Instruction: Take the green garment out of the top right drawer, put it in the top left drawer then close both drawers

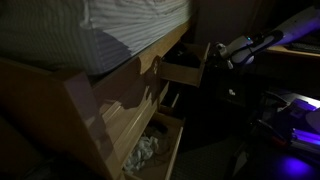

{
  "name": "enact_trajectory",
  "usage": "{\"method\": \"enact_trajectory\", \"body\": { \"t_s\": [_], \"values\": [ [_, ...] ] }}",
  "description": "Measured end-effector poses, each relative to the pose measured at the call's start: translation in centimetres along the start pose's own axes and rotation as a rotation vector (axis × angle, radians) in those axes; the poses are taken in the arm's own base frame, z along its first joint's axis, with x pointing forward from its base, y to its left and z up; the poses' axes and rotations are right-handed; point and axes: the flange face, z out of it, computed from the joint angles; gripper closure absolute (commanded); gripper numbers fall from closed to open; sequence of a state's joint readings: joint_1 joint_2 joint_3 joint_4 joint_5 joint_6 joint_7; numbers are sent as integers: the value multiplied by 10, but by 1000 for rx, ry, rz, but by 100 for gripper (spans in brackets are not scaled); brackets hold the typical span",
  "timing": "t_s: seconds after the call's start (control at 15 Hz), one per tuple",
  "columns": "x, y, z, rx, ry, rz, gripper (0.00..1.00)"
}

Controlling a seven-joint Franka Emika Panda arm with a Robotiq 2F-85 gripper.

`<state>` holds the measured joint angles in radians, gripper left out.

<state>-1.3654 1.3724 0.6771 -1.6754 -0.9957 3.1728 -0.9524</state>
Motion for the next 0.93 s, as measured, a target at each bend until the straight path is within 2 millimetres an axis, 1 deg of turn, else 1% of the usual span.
{"method": "enact_trajectory", "body": {
  "t_s": [0.2,0.33,0.4,0.47,0.6,0.8,0.87,0.93],
  "values": [
    [-2,-1,2,-27,10,5,0],
    [3,-2,15,-22,17,9,0],
    [10,1,24,-31,22,-5,0],
    [23,3,36,-38,25,-33,0],
    [54,4,61,-57,19,-119,0],
    [108,-12,98,-67,5,-256,0],
    [121,-16,105,-64,6,-263,0],
    [128,-19,106,-60,13,-262,0]
  ]
}}
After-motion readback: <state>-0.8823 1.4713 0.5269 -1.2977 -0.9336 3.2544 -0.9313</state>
